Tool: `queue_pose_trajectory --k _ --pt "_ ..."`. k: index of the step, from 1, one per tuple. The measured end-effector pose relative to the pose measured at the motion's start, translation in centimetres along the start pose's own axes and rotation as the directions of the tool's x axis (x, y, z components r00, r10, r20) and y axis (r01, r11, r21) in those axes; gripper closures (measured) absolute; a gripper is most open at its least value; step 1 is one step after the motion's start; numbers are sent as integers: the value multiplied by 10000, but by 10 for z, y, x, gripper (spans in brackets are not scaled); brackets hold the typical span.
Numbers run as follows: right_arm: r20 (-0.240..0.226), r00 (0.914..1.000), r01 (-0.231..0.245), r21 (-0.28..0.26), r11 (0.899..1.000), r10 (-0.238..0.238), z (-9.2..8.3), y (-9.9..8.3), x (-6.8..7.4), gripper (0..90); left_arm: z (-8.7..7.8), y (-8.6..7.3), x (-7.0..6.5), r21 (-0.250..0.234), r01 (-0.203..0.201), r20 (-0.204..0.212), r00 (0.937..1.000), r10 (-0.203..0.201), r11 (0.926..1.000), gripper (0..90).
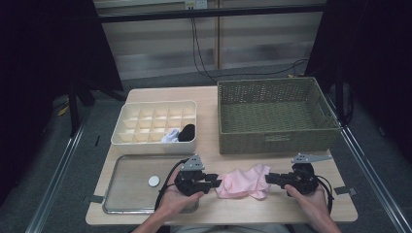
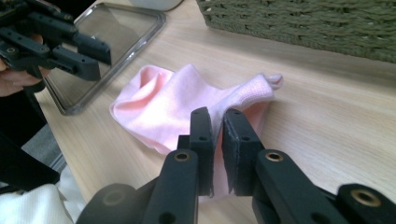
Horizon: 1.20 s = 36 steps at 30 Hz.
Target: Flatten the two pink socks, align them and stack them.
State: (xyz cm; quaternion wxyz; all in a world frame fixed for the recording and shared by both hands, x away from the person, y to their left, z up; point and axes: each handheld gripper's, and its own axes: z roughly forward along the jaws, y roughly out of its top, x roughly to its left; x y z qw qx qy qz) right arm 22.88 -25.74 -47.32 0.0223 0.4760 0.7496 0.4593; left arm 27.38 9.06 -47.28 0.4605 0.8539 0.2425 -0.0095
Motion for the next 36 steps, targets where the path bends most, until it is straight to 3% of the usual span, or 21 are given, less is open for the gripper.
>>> queue_pose_trajectory --k 11,18,22,26,27,29,32,36 --pt "612 9980 -165 -271 9995 181 -9 -1 -18 736 7 3 -4 -2 35 301 9995 -35 10000 723" --pt "764 9971 -85 264 9996 65 15 7 -27 736 19 11 -10 -22 119 549 9984 -118 9999 753" --pt "832 9965 -4 414 9991 -31 27 9 -30 684 28 10 -17 192 -7 646 9979 -5 9998 720" --pt "1125 9934 142 565 9983 -205 30 6 -30 667 34 8 -18 338 -43 493 9988 26 9994 672" --pt "1182 9926 214 600 9980 -284 30 6 -30 662 37 5 -16 428 90 282 9996 -102 9990 659" --pt "1187 9926 164 591 9981 -234 30 5 -29 653 40 1 -16 621 -11 -68 10000 16 9981 655" --pt "1239 9919 187 775 9968 -282 33 3 -28 636 43 -1 -16 956 -193 -108 9997 204 9952 656" --pt "1249 9918 177 749 9970 -270 32 2 -29 615 45 -3 -16 1047 -287 -189 9993 309 9941 649"
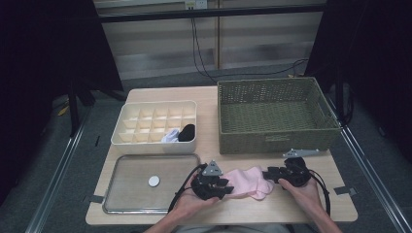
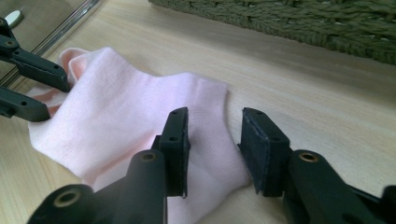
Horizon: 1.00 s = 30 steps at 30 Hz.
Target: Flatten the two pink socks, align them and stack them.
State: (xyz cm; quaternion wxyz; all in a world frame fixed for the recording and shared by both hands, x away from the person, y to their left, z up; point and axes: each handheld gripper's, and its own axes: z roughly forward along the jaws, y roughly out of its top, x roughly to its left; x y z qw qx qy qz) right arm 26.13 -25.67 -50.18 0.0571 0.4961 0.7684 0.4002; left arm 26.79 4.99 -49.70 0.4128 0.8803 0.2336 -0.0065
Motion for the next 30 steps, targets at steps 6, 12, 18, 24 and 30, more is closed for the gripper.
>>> queue_pose_trajectory --k 6,12,18,24,30 --pt "86 10000 3 -42 10000 -3 -6 -3 -3 607 -5 -2 1 -94 78 -68 9999 -79 9999 629" --pt "184 9998 122 11 9999 -122 -6 -4 -3 628 -5 -6 2 155 -21 -148 9999 23 9999 651" --pt "128 9992 387 204 9990 -390 -3 -4 2 840 -4 -6 2 182 -19 -174 9998 22 9998 825" --pt "-27 10000 88 -31 10000 -88 -9 -3 -1 868 -12 -3 3 -257 433 347 9985 -424 9987 872" --pt "-351 9993 -164 -393 9991 150 -23 -2 2 869 -30 2 6 -871 626 442 9973 -590 9942 875"
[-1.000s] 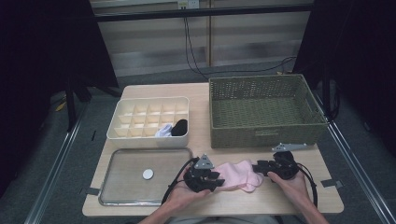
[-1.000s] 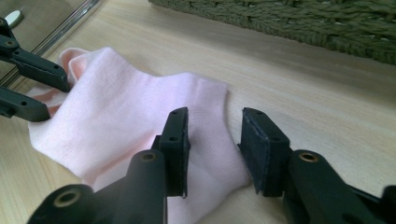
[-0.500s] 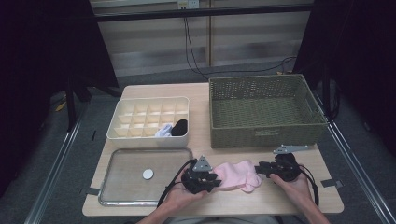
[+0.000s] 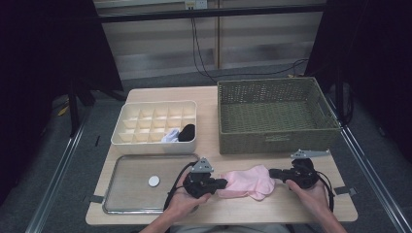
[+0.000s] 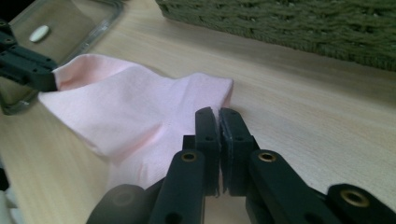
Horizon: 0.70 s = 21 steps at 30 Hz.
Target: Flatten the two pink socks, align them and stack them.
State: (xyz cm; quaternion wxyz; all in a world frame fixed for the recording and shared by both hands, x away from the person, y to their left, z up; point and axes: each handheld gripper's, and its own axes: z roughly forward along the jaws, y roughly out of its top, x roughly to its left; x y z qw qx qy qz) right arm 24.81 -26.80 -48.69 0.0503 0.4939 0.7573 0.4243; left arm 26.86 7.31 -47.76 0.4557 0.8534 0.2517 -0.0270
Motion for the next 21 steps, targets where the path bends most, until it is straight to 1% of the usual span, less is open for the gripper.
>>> queue_pose_trajectory --k 2,4,5,6,7,10,12,13,14,15,16,18,20,21 --pt "-144 9999 -57 -174 9998 54 -5 1 2 869 -6 2 1 -203 67 -37 10000 -68 9998 876" --pt "-220 9997 -152 -258 9996 146 -8 1 5 870 -13 3 3 -369 187 14 9998 -186 9991 877" --pt "-301 9995 -105 -330 9994 95 -10 2 6 869 -16 3 4 -398 185 -26 9998 -186 9990 878" --pt "-405 9990 -188 -397 9990 171 -12 2 8 870 -19 2 5 -421 223 -46 9997 -225 9989 878" --pt "-514 9985 -225 -434 9988 203 -13 2 10 870 -22 1 5 -500 356 -22 9994 -357 9981 877" --pt "-641 9978 -161 -307 9994 141 -11 0 16 870 -28 -7 6 -458 423 -98 9990 -428 9981 877" --pt "-579 9983 42 -71 10000 -46 -6 -1 18 870 -23 -11 8 -227 450 -66 9990 -452 9987 877" --pt "-506 9987 19 8 10000 -19 -4 -1 18 869 -23 -11 8 -227 450 -66 9990 -452 9987 877" --pt "-438 9990 7 106 9999 -2 -2 0 17 869 -16 -13 8 39 312 -96 9995 -311 9995 876" --pt "-414 9991 19 151 9999 -12 0 0 16 869 -13 -14 8 159 243 -148 9996 -241 9996 876" --pt "-340 9994 20 205 9998 -13 1 -1 15 869 -10 -14 8 228 228 -112 9997 -225 9995 876" --pt "-252 9996 138 321 9994 -130 3 -2 14 867 -6 -14 9 311 258 -220 9994 -251 9992 872" --pt "-222 9996 182 369 9992 -174 3 -3 13 862 -4 -15 10 507 225 -148 9997 -217 9985 858" --pt "-155 9998 159 391 9991 -153 4 -4 13 858 -4 -15 10 507 225 -148 9997 -217 9985 843"
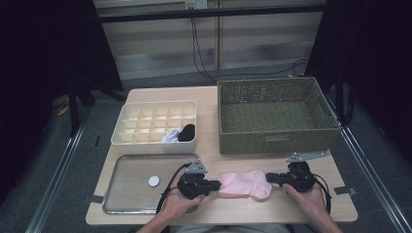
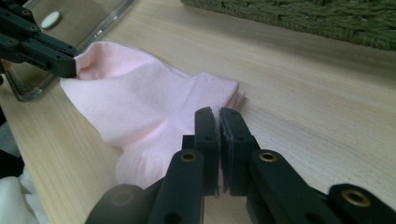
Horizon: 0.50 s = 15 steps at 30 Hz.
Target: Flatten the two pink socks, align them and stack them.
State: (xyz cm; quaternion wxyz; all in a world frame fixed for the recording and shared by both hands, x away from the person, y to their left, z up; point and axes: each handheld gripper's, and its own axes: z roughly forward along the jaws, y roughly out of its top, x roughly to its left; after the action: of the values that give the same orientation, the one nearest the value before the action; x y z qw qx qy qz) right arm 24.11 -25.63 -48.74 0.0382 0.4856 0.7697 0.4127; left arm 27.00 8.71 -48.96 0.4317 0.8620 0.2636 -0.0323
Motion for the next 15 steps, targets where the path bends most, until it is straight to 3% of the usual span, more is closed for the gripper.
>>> queue_pose_trajectory --k 6,10,13,15 --pt "167 9998 41 295 9996 -46 6 -3 1 816 6 -3 0 533 -73 7 10000 72 9986 751" --pt "315 9995 14 390 9992 -26 11 -2 -2 823 7 -4 0 451 -85 -106 9999 90 9989 697" --pt "490 9986 201 221 9996 -211 14 0 -1 826 5 -3 0 389 -350 -303 9989 362 9986 633" --pt "447 9988 210 214 9996 -219 17 1 -1 810 3 -1 1 212 -265 -334 9991 272 9994 601"
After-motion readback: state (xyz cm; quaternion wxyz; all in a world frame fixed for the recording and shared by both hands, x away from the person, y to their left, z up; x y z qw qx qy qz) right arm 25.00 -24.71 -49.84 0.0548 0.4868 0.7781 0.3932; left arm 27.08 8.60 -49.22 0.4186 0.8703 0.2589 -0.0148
